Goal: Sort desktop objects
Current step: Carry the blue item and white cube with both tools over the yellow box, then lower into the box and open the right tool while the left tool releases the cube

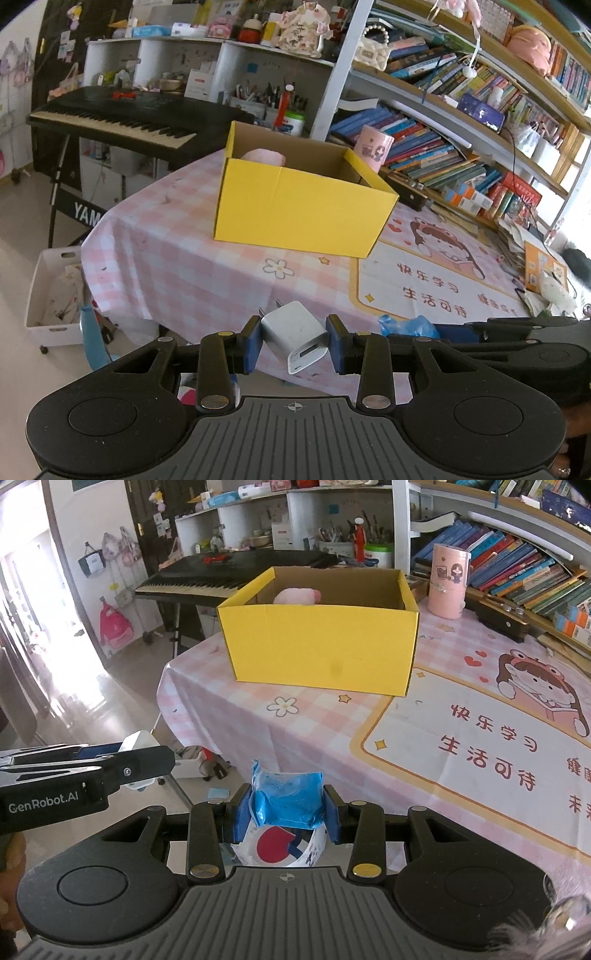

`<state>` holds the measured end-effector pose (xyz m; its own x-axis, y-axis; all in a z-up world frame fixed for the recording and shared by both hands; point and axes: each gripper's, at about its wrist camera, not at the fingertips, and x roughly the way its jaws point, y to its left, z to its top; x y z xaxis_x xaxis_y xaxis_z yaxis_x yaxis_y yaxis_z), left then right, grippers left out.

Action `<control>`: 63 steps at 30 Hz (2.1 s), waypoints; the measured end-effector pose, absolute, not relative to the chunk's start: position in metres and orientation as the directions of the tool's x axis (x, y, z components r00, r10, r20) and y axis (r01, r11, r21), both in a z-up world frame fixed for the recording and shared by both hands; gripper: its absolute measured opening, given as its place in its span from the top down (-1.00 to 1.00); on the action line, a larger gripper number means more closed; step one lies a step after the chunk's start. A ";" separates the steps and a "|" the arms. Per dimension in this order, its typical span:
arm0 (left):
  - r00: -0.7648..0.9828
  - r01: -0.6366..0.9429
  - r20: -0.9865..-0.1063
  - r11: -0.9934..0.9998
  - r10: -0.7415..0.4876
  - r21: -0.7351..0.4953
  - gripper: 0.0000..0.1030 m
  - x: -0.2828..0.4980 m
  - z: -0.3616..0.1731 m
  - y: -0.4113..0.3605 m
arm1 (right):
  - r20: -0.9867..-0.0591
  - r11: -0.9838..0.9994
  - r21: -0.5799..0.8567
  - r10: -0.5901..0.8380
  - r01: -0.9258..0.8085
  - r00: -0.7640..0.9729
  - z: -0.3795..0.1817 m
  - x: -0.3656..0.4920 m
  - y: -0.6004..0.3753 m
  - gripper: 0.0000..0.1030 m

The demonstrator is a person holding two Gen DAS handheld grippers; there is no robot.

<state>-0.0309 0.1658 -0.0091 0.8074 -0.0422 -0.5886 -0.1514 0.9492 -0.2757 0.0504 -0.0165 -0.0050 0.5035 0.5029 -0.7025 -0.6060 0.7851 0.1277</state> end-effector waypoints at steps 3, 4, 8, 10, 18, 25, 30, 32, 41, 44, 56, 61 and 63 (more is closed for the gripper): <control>0.809 -0.149 -0.587 0.950 -0.042 -0.274 0.31 -0.024 -0.009 0.166 | -0.700 0.785 0.125 0.503 -0.606 0.507 -0.005 0.052 -0.015 0.29; 0.810 -0.148 -0.585 0.951 -0.041 -0.272 0.31 -0.021 -0.009 0.166 | -0.699 0.785 0.124 0.503 -0.607 0.509 -0.005 0.055 -0.015 0.29; 0.818 -0.149 -0.574 0.954 -0.030 -0.262 0.31 -0.007 -0.005 0.168 | -0.692 0.783 0.121 0.507 -0.610 0.514 -0.004 0.071 -0.012 0.29; 0.824 -0.150 -0.567 0.955 -0.023 -0.257 0.31 0.002 -0.002 0.169 | -0.684 0.782 0.115 0.510 -0.613 0.522 0.000 0.081 -0.011 0.29; 0.867 -0.154 -0.498 0.957 0.013 -0.244 0.31 0.042 0.019 0.172 | -0.621 0.771 0.092 0.539 -0.631 0.568 0.021 0.128 -0.007 0.29; 0.894 -0.185 -0.444 0.952 0.060 -0.243 0.31 0.077 0.035 0.176 | -0.568 0.746 0.084 0.581 -0.661 0.583 0.040 0.169 -0.003 0.29; 0.899 -0.206 -0.429 0.952 0.092 -0.228 0.31 0.102 0.042 0.176 | -0.536 0.726 0.091 0.613 -0.682 0.581 0.049 0.196 0.001 0.29; 0.899 -0.213 -0.425 0.952 0.103 -0.220 0.31 0.113 0.044 0.177 | -0.525 0.722 0.093 0.621 -0.686 0.582 0.051 0.208 0.002 0.29; 0.881 -0.246 -0.449 0.955 0.149 -0.165 0.31 0.165 0.040 0.179 | -0.507 0.714 0.067 0.626 -0.697 0.593 0.049 0.266 0.013 0.29; 0.868 -0.251 -0.471 0.958 0.157 -0.142 0.31 0.181 0.035 0.179 | -0.508 0.708 0.041 0.623 -0.706 0.595 0.047 0.287 0.020 0.29; 0.800 -0.212 -0.583 0.976 0.144 -0.050 0.31 0.235 0.006 0.165 | -0.591 0.552 -0.198 0.592 -0.810 0.548 0.033 0.357 0.075 0.29; 0.762 -0.205 -0.634 0.978 0.134 -0.039 0.31 0.245 -0.005 0.161 | -0.658 0.450 -0.267 0.561 -0.852 0.503 0.018 0.373 0.101 0.29; 0.752 -0.204 -0.647 0.978 0.129 -0.042 0.31 0.246 -0.008 0.160 | -0.688 0.408 -0.289 0.541 -0.866 0.484 0.011 0.378 0.110 0.29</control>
